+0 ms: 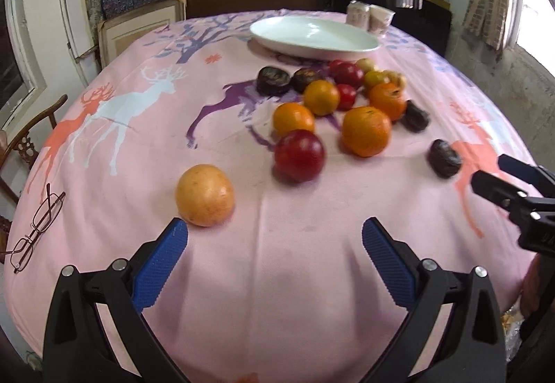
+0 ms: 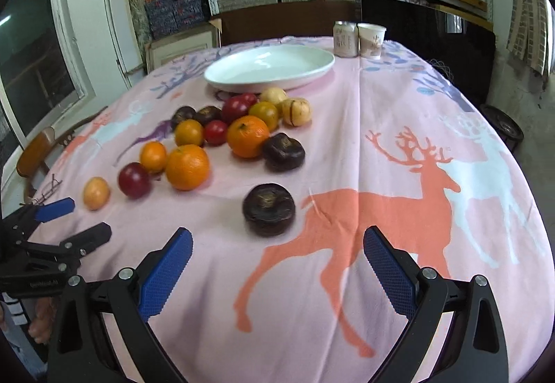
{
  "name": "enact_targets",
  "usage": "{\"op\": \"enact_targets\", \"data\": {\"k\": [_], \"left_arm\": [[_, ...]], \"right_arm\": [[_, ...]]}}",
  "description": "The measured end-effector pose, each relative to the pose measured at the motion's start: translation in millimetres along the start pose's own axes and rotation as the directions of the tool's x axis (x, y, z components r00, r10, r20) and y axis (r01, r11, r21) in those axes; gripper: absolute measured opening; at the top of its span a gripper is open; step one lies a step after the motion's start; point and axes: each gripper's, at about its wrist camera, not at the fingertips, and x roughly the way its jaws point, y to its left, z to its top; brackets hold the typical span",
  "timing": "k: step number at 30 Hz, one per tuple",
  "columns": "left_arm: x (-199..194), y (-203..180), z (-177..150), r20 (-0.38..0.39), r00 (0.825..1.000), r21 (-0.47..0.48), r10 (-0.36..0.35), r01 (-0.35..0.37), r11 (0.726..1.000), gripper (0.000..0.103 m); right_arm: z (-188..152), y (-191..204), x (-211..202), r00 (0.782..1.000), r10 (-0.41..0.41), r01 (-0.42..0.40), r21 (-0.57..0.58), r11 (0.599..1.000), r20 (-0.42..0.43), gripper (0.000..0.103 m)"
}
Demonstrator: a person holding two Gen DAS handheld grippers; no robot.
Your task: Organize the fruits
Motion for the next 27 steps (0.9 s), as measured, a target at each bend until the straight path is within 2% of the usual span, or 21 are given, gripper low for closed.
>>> {"op": "enact_targets", "data": {"k": [1,2,5,8,12,15,16,19,23,27], "left_arm": [[5,3,1,-0.017,1.0,-0.006,-0.001,0.001,1.0,0.099],[11,6,2,-0.036,0.999,-0.016,-0.007,0.007,1.0,0.099],[25,10,3,-0.082,0.997,-0.02,-0.014,0.012,1.0,0.099],[28,7,4,-0.084,0.996,0.015,0.006,-0.004,1.0,0.099],[28,12,2,-0.08,0.996,0.052,-0.037,0.041,0.998,0.099],[28,13,2,-0.081,0.995,0.084,-0.06,0.066,0.994,0.099],[27,14,1,-0.078,0.995,0.092,-0.066,0.073,0.993,0.099],[26,15,-1,-0.063,0.994,0.112,-0.089,0.096,0.989,0.099],[26,19,5,-0.114,0.986,0.145,-0.124,0.14,0.979,0.099],[21,28,24,-0.037,0.993,0.114,-0.113,0.117,0.987,0.099]], "right_arm": [[1,-2,7,0.999,0.017,-0.017,-0.001,1.0,-0.036,0.1],[3,-7,7,0.998,-0.002,0.0,-0.028,1.0,-0.056,0.1],[4,-8,15,0.996,-0.004,0.001,-0.039,0.999,-0.091,0.1],[3,-10,27,0.989,0.011,-0.014,-0.025,1.0,-0.147,0.1],[2,-11,28,0.982,0.024,-0.028,-0.021,0.999,-0.187,0.1],[-2,2,32,0.975,-0.036,0.006,-0.138,0.99,-0.218,0.1],[-3,6,32,0.974,-0.051,0.014,-0.17,0.985,-0.22,0.1],[-4,2,28,0.979,-0.021,-0.012,-0.16,0.987,-0.203,0.1],[-3,0,23,0.984,-0.01,-0.02,-0.165,0.986,-0.178,0.1],[5,-2,12,0.99,0.069,-0.084,-0.126,0.989,-0.123,0.1]]}}
